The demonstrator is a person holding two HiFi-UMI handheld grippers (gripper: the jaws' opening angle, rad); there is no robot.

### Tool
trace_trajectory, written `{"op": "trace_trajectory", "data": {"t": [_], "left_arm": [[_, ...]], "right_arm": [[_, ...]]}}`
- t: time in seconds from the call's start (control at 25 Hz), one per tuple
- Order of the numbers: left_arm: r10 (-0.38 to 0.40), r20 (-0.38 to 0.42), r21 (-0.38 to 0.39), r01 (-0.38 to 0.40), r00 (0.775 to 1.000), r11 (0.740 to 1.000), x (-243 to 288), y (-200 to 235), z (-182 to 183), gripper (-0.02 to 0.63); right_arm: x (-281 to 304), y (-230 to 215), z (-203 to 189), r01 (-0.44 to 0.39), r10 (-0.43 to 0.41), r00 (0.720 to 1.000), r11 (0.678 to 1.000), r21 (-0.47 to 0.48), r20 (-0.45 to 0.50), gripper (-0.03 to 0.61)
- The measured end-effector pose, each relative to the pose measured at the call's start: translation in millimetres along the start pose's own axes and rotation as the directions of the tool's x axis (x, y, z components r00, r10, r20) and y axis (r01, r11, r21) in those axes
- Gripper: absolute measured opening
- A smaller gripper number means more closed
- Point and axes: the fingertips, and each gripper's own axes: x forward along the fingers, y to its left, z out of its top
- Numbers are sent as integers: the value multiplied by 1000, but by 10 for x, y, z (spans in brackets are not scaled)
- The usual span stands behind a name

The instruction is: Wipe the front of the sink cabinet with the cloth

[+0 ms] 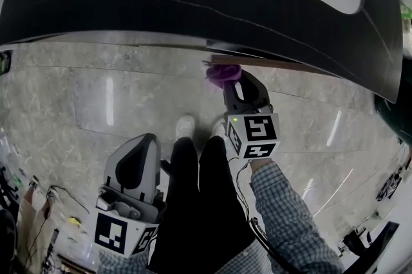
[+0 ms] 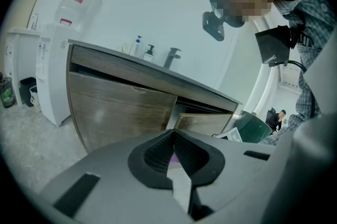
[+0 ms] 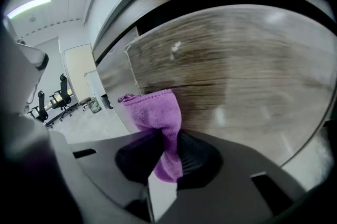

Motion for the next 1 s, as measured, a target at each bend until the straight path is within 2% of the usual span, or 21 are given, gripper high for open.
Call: {"op": "trace_trajectory", "data": {"t": [0.2, 0.56, 1.0], "left_arm": [[-11, -10, 15, 12, 1000, 1000, 7, -32, -42, 11], [-70, -25, 31, 71, 997, 997, 253, -410, -97, 11], [-110, -64, 60, 114, 992, 992, 403, -732, -204, 11]], "right_arm": [[-99, -218, -64, 67, -67, 998, 997, 40, 0, 75], [-361, -842, -145, 159, -161, 987, 984, 84, 17, 75], [-713, -1655, -246, 278, -282, 959, 954, 111, 27, 75]]}}
